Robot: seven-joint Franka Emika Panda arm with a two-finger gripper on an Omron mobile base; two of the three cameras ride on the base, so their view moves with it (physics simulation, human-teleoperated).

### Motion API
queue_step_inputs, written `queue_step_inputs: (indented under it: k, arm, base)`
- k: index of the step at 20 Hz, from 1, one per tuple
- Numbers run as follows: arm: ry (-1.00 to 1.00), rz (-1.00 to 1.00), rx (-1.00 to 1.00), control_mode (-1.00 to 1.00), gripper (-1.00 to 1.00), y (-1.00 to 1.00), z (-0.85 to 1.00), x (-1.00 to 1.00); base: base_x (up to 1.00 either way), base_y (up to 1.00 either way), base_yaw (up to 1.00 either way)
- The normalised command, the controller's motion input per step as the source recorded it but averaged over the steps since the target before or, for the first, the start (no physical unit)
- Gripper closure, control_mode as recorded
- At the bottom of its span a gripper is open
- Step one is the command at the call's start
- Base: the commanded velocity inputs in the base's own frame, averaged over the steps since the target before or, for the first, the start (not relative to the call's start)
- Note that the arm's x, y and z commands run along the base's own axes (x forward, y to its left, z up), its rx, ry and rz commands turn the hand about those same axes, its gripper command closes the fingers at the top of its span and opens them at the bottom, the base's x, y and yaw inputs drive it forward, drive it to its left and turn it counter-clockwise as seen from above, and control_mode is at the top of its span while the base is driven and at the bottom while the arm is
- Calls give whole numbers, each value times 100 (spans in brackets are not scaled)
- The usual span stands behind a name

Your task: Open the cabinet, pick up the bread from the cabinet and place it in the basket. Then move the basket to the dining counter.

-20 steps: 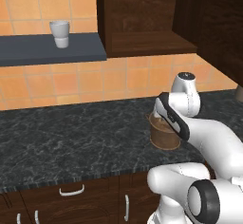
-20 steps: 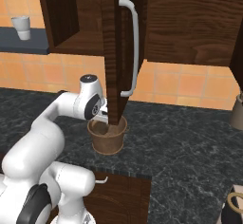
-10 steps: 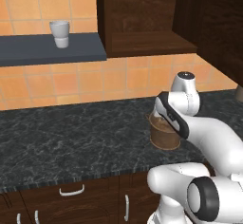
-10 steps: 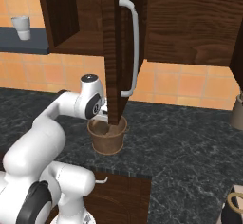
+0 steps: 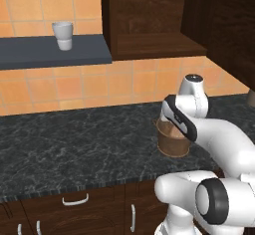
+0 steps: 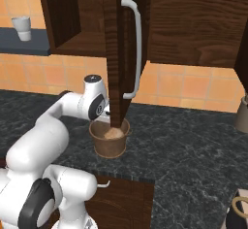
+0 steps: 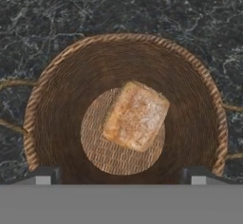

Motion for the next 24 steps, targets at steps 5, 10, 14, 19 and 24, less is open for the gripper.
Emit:
queue_step_inputs:
  k: [5,10,14,19,24]
  arm:
    - [0,1,-3,-100,-100,27,1,-32]
    - [0,24,-4,-100,-100,67,-1,-28]
    - [0,7,-15,-100,-100,6,-24,15]
    - [1,10,-8,-100,-100,0,-29,26]
    - [5,15,0,-100,-100,0,-35,12]
  base:
    - [0,0,0]
    - [0,0,0]
    - [0,0,0]
    - [0,0,0]
    - [0,0,0]
